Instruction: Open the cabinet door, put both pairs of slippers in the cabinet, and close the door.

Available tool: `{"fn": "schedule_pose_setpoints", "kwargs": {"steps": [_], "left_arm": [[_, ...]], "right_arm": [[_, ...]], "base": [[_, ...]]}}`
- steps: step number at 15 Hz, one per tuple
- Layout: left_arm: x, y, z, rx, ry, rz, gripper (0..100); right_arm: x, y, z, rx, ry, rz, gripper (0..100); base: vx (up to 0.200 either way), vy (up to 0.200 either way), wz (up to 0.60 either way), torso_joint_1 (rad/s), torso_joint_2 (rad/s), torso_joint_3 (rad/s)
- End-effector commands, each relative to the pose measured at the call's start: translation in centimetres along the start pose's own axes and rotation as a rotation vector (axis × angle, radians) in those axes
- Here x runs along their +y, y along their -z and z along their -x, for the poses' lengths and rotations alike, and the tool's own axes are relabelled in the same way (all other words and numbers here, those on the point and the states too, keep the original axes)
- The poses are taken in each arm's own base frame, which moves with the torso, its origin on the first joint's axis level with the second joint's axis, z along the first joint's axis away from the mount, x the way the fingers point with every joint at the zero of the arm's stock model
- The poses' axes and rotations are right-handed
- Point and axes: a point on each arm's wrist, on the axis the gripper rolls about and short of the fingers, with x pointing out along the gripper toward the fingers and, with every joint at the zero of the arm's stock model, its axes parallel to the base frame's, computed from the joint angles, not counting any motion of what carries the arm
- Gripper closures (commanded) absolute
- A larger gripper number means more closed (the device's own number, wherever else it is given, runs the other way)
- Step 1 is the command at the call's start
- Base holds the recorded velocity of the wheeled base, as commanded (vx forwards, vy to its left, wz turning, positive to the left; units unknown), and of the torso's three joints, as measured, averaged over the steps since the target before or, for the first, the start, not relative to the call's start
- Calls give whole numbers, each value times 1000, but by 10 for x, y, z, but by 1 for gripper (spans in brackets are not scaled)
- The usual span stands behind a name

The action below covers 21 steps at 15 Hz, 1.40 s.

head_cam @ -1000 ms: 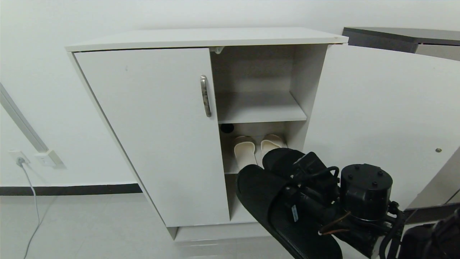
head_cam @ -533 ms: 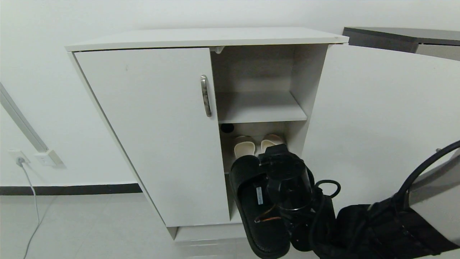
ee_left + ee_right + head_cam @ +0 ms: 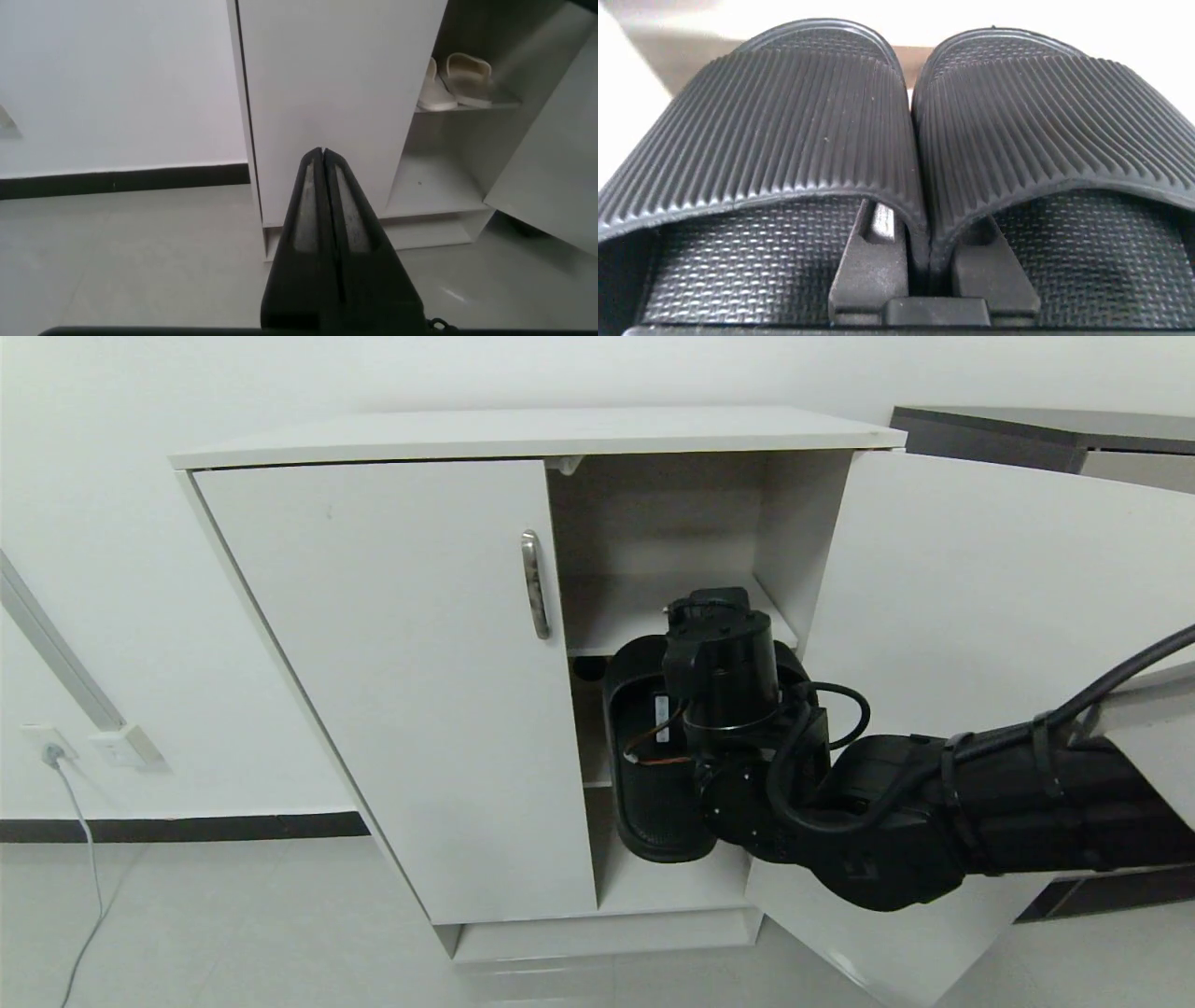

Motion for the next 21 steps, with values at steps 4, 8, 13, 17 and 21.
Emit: {"fn": "schedule_pose_setpoints", "kwargs": {"steps": [4,8,13,17,21], "left_arm": [[0,0,0,1,0,-2,100],[0,0,0,1,0,-2,100],[0,0,0,1,0,-3,100],[0,0,0,1,0,-3,100],[0,0,0,1,0,-3,100]], "right_arm": [[1,-6,-12,-18,17,4,100],[1,-6,-13,-18,20,4,100],[0,-6,-14,-18,23,3,100],[0,-6,-14,-18,23,3,100],[-1,-6,-15,-18,25,3,100]], "base": [[0,0,0,0,0,0],[0,0,0,0,0,0],[120,0,0,0,1,3],[200,0,0,4,4,0],[200,0,0,4,4,1]]}}
